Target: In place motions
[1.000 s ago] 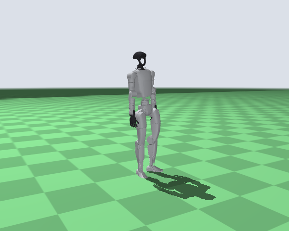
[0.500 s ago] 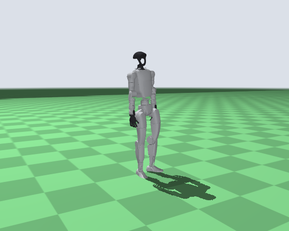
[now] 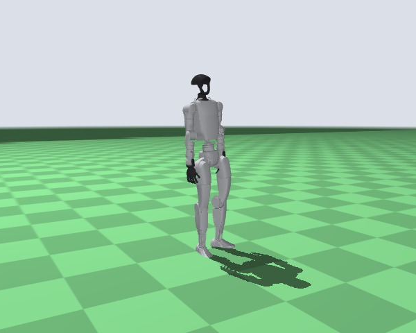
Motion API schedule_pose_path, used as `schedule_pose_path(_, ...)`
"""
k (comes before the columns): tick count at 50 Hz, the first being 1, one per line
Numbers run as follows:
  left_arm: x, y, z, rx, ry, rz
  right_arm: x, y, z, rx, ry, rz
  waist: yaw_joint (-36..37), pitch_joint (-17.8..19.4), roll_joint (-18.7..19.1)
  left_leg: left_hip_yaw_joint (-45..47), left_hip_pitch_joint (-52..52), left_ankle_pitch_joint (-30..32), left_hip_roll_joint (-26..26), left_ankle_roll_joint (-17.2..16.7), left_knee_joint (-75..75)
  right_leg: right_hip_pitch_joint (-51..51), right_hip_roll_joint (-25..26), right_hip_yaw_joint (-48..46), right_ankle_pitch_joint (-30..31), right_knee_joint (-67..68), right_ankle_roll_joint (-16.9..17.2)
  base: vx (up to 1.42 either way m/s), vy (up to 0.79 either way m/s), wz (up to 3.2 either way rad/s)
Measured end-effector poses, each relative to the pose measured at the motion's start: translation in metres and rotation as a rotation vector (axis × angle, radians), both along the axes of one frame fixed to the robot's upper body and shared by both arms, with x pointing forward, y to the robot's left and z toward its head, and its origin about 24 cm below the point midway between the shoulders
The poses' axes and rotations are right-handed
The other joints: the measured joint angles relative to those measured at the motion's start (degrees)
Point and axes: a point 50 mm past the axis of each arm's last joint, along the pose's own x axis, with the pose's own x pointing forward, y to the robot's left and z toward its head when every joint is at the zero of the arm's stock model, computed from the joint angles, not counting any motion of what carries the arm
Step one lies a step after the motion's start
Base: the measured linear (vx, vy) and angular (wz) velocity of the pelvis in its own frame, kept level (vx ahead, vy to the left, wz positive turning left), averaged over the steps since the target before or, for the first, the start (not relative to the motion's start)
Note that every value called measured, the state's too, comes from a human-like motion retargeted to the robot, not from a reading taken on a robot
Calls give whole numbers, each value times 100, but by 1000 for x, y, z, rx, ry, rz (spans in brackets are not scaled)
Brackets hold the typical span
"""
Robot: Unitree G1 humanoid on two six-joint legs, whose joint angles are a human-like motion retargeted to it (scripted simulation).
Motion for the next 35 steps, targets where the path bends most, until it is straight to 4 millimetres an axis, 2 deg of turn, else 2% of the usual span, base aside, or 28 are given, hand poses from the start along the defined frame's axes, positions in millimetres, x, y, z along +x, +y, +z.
schedule_pose_path(35,1,1,0,2,0,5,3,-2,0,-3,-4,22,45,23,-26,32,-52,24,108,-104,113,8,-47,48,15,7,18,0,0,0)
